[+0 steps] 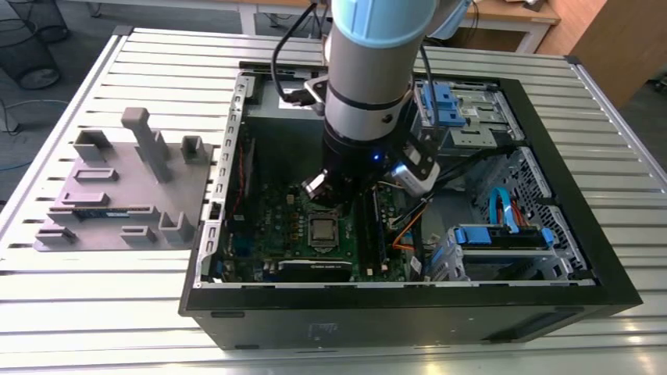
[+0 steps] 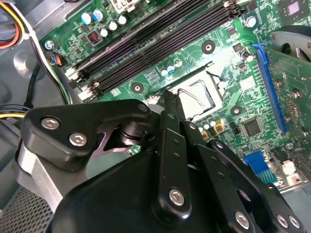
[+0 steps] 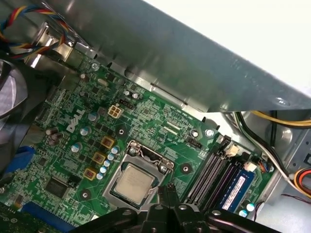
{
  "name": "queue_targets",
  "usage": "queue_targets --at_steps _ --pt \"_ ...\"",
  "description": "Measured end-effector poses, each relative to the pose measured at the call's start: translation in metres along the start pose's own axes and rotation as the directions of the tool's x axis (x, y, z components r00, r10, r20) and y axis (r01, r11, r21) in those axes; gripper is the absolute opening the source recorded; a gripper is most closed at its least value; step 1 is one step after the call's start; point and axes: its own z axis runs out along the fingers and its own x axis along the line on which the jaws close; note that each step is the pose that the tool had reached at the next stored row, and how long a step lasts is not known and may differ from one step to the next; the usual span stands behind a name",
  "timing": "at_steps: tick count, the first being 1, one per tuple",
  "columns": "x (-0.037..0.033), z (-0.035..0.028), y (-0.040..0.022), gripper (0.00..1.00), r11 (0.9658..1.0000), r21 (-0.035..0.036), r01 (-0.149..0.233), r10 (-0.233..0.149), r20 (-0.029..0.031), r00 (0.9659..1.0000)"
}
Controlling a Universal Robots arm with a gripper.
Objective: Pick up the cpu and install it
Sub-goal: 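Install the first cpu locking lever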
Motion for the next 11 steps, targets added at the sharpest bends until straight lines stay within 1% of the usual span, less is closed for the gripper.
queue_targets --at_steps 11 --pt "0.0024 0.0026 -0.0018 0.11 0.9997 0.0025 -0.025 0.025 -0.0016 0.9997"
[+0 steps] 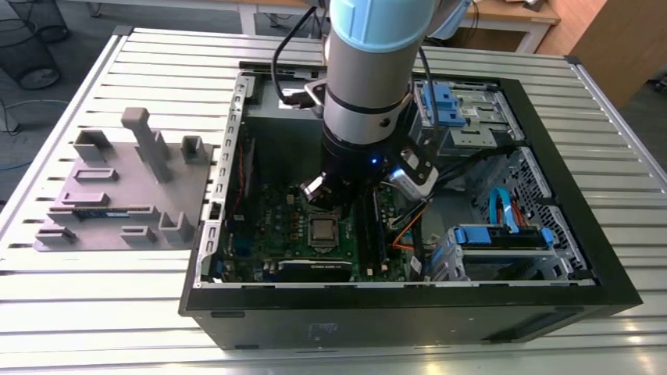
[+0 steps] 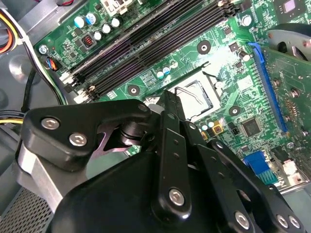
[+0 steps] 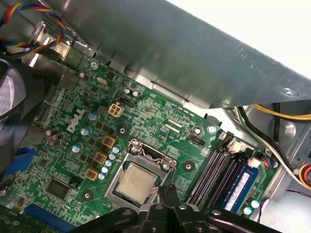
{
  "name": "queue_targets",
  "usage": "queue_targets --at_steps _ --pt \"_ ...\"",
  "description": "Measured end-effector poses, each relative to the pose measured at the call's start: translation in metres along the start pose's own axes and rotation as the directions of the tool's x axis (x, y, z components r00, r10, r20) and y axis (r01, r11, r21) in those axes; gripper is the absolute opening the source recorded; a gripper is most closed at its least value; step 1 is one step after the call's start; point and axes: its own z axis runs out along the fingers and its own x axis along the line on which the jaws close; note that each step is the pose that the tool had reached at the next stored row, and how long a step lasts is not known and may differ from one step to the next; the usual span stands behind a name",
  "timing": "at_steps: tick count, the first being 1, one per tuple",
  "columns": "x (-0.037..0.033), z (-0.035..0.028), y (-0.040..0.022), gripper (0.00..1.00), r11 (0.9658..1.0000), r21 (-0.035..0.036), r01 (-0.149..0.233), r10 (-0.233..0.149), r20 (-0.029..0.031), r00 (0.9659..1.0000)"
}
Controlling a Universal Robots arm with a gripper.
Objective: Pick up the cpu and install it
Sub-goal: 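Install the first cpu locking lever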
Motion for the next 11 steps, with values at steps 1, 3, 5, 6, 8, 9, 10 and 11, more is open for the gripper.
queue_targets --at_steps 1,3,5,6,8,9,10,11 --pt "0.0001 0.0006 -0.0002 0.11 1.0 0.0001 -0.004 0.004 -0.0001 1.0" --pt "0.0002 0.0016 -0.0004 0.11 0.9999 0.0 -0.012 0.012 -0.0001 0.9999" --pt "0.0003 0.0027 -0.0006 0.11 0.9998 -0.0001 -0.019 0.019 -0.0002 0.9998" --pt "0.0004 0.0032 -0.0008 0.11 0.9998 0.0 -0.022 0.022 -0.0003 0.9998" --pt "0.0006 0.0046 -0.0013 0.11 0.9995 -0.0001 -0.031 0.031 -0.0004 0.9995" --pt "0.0008 0.0053 -0.0016 0.11 0.9994 -0.0001 -0.036 0.036 -0.0004 0.9994" --pt "0.0009 0.0059 -0.0019 0.11 0.9991 -0.0002 -0.041 0.041 -0.0004 0.9991" --pt "0.0011 0.0064 -0.0022 0.11 0.9989 -0.0002 -0.046 0.046 -0.0005 0.9989"
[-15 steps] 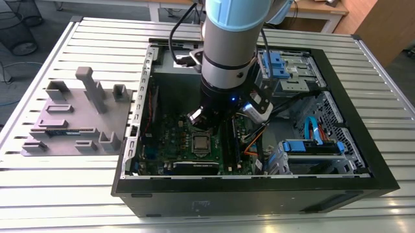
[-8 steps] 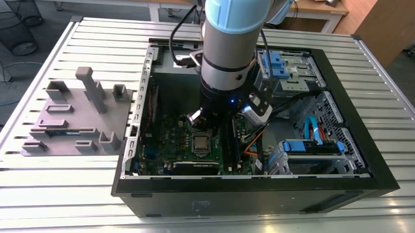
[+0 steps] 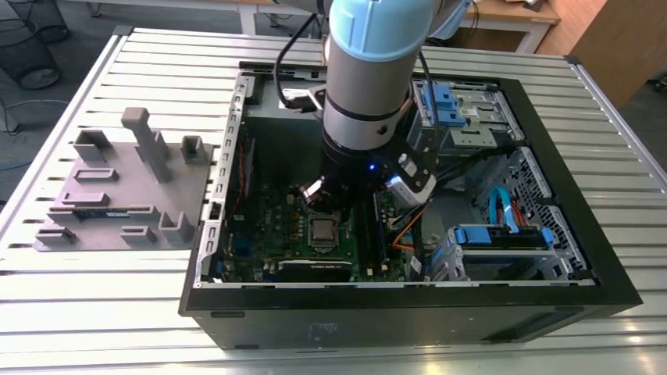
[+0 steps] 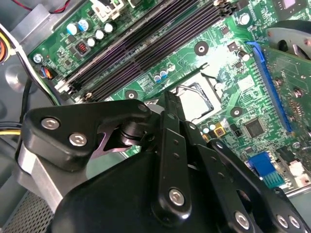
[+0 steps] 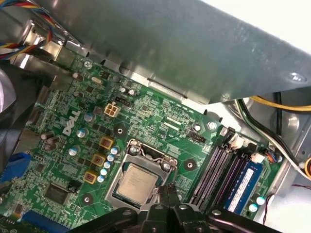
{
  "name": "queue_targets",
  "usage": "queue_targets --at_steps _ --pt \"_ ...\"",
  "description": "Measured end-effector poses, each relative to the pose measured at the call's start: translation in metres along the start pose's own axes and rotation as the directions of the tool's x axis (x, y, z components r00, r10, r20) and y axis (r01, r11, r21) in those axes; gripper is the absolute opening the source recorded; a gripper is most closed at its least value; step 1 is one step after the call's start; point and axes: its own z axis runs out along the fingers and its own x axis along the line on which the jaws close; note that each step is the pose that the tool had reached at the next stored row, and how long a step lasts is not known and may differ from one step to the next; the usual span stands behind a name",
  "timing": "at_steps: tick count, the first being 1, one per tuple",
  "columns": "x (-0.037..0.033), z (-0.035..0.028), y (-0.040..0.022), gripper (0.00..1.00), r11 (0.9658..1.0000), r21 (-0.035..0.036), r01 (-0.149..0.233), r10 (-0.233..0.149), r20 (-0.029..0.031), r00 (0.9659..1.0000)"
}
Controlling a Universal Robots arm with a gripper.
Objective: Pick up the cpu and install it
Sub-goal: 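Install the first cpu locking lever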
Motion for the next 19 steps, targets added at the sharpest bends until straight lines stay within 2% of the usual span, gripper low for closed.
queue_targets --at_steps 6,14,19 --pt "0.0011 0.001 -0.0024 0.11 0.9994 0.0014 -0.035 0.035 -0.001 0.9994" --pt "0.0005 0.0019 -0.0058 0.11 0.9993 0.0012 -0.037 0.037 -0.0017 0.9993" --pt "0.0006 0.0048 -0.0069 0.11 0.9993 0.0012 -0.037 0.037 -0.0017 0.9993"
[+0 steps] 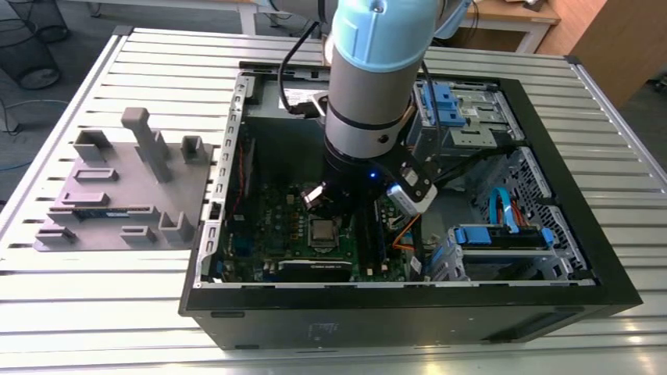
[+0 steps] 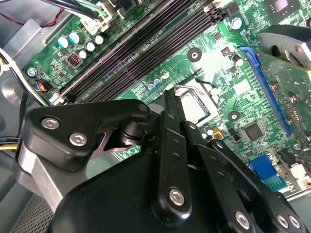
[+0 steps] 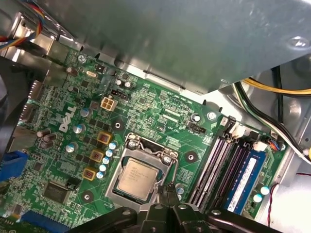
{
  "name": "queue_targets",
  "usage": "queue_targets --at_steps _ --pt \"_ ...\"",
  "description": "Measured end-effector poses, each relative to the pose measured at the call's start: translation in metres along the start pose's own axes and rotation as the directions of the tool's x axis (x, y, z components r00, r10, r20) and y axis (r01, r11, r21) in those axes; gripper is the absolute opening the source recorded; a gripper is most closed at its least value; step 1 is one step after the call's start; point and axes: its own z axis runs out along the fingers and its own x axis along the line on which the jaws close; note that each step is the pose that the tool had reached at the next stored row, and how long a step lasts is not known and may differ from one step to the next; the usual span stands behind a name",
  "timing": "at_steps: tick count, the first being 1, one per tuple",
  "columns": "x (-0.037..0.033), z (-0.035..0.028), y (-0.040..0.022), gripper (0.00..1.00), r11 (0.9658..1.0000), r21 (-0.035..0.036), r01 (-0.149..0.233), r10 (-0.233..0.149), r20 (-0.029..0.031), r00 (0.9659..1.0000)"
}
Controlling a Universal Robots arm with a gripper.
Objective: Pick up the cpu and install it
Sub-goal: 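Install the first cpu locking lever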
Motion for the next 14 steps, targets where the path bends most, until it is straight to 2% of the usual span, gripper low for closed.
queue_targets --at_steps 14 --pt "0.0011 0.006 -0.003 0.11 1.0 0.0 0.0 0.0 0.0001 1.0"
